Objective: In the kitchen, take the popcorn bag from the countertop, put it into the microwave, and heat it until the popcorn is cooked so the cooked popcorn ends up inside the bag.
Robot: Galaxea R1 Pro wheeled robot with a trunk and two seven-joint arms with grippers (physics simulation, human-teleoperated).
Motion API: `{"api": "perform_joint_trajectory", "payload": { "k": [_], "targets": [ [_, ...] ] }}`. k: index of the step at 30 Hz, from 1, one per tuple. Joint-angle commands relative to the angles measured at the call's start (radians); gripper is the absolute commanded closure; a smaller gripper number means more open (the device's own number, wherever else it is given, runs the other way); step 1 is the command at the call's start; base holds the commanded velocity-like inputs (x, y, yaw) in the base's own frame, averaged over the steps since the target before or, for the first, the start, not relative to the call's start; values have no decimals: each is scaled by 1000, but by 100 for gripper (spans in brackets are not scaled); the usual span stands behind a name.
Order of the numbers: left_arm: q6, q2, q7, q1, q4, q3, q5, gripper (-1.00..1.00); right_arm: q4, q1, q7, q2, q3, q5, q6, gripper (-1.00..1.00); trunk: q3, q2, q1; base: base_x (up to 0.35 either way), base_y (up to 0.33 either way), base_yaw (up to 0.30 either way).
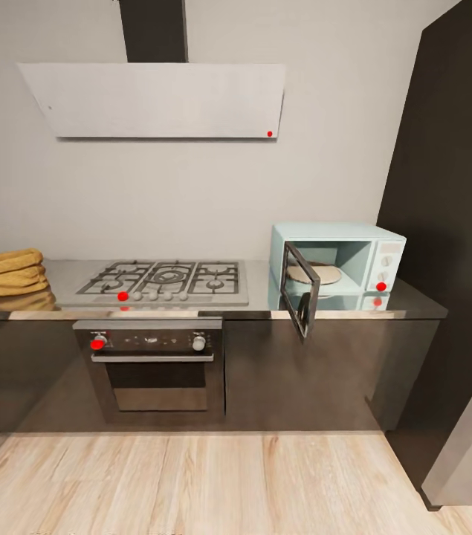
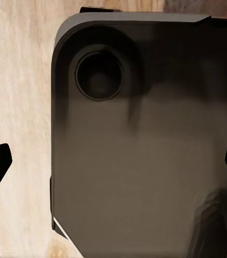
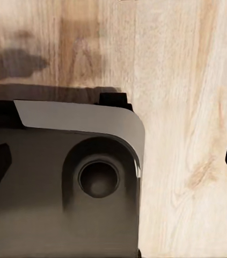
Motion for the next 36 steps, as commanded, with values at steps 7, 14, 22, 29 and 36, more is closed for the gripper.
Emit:
{"api": "perform_joint_trajectory", "payload": {
  "k": [7,14,22,29,36],
  "targets": [
    [-1,0,0,-1,0,1,7,-100,3,-1,-9,4,-9,9,-5,-100,-1,0,0,0,0,255],
    [-1,-1,0,-1,0,1,7,-100,4,-1,-10,4,-9,10,-5,-100,-1,0,0,0,0,268],
    [-1,-2,1,0,0,1,7,-100,4,-1,-10,5,-9,11,-5,-100,-1,0,0,0,0,268],
    [-1,-1,0,-1,0,1,6,-100,4,-1,-10,6,-9,11,-5,-100,-1,0,0,0,0,268],
    [-1,0,0,-1,0,1,7,-100,4,-1,-11,4,-9,11,-5,-100,-1,0,0,0,0,268]
  ]
}}
